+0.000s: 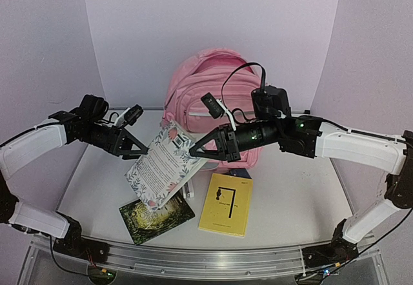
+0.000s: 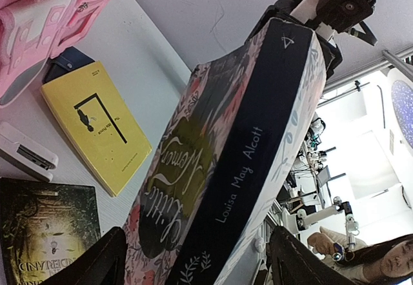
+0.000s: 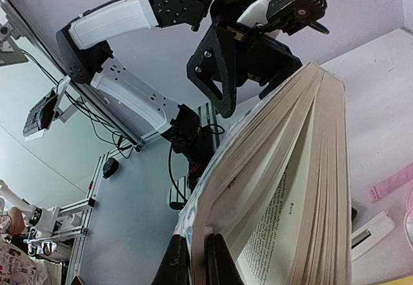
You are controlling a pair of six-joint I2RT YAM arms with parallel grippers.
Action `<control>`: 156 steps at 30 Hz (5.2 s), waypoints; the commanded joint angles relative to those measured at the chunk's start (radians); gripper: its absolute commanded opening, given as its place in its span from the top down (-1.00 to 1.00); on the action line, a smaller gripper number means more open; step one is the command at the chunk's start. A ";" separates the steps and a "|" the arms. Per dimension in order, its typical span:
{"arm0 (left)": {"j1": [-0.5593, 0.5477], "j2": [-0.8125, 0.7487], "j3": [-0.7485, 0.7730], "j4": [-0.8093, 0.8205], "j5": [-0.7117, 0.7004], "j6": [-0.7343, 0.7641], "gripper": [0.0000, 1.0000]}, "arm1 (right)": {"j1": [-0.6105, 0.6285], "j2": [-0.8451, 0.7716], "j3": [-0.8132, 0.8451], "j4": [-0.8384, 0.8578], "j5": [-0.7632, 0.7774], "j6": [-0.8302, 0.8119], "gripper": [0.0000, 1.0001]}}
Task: Pack the student bag
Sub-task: Pick up the book from the center of the board, then place the book in the student bag.
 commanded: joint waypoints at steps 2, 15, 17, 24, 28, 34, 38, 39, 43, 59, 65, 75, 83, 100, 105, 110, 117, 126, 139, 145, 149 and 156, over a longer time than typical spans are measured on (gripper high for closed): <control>-0.028 0.023 0.035 -0.043 0.075 0.031 -0.47 | 0.002 -0.046 0.031 0.125 -0.024 -0.005 1.00; -0.040 -0.011 0.013 -0.024 0.100 0.012 0.98 | -0.056 -0.094 -0.057 0.122 0.196 0.022 -0.21; -0.040 -0.023 0.012 -0.022 0.098 0.005 1.00 | -0.072 -0.098 -0.061 0.109 0.215 0.026 -0.74; -0.040 -0.033 0.040 -0.083 0.092 0.029 1.00 | -0.077 -0.052 0.033 -0.004 0.164 -0.026 -0.97; -0.040 -0.032 0.054 -0.101 0.115 0.036 1.00 | -0.076 0.010 0.082 -0.064 0.112 -0.037 -0.97; -0.042 -0.030 0.108 -0.167 0.143 0.071 1.00 | -0.076 0.113 0.147 -0.095 0.013 -0.021 -0.97; -0.041 -0.031 0.132 -0.180 0.141 0.105 1.00 | -0.075 0.164 0.173 -0.107 -0.070 -0.008 -0.97; -0.042 -0.030 0.137 -0.182 0.141 0.108 0.99 | -0.075 0.171 0.177 -0.109 -0.089 -0.006 -0.97; -0.042 -0.020 0.146 -0.185 0.141 0.120 1.00 | -0.074 0.189 0.198 -0.106 -0.173 0.001 -0.96; -0.043 0.008 0.185 -0.074 0.023 0.062 0.94 | -0.058 0.158 0.223 0.055 -0.145 0.104 0.92; -0.042 0.052 0.294 -0.044 -0.274 0.018 -0.36 | -0.064 0.007 0.251 0.044 0.201 0.040 1.00; -0.042 0.174 0.549 0.163 -0.523 -0.045 -0.81 | -0.112 -0.098 0.460 0.007 0.728 -0.171 1.00; -0.069 0.355 0.723 0.292 -0.495 -0.036 -0.82 | -0.142 -0.050 0.599 0.044 0.936 -0.339 1.00; -0.291 0.533 0.881 0.214 -0.789 0.237 -0.59 | -0.278 -0.084 0.599 -0.124 0.638 -0.459 1.00; -0.296 0.436 0.706 0.297 -0.740 0.274 0.02 | -0.302 -0.085 0.628 -0.232 0.582 -0.515 1.00; -0.297 0.376 0.614 0.279 -0.670 0.299 0.59 | -0.321 -0.057 0.686 -0.372 0.524 -0.568 1.00; -0.296 0.354 0.639 0.132 -0.633 0.455 0.99 | -0.354 -0.024 0.764 -0.490 0.377 -0.591 1.00; -0.289 0.349 0.718 -0.031 -0.592 0.620 1.00 | -0.360 0.099 0.944 -0.743 0.278 -0.671 1.00; -0.289 0.361 0.660 0.012 -0.680 0.602 0.87 | -0.361 0.265 1.038 -0.847 0.394 -0.711 1.00; -0.289 0.340 0.613 0.051 -0.677 0.567 0.63 | -0.362 0.263 0.955 -0.652 0.582 -0.678 1.00; -0.289 0.319 0.574 0.065 -0.675 0.544 0.62 | -0.362 0.209 0.899 -0.546 0.524 -0.669 1.00; -0.290 0.290 0.529 0.117 -0.668 0.511 0.61 | -0.362 0.284 0.992 -0.700 0.516 -0.728 1.00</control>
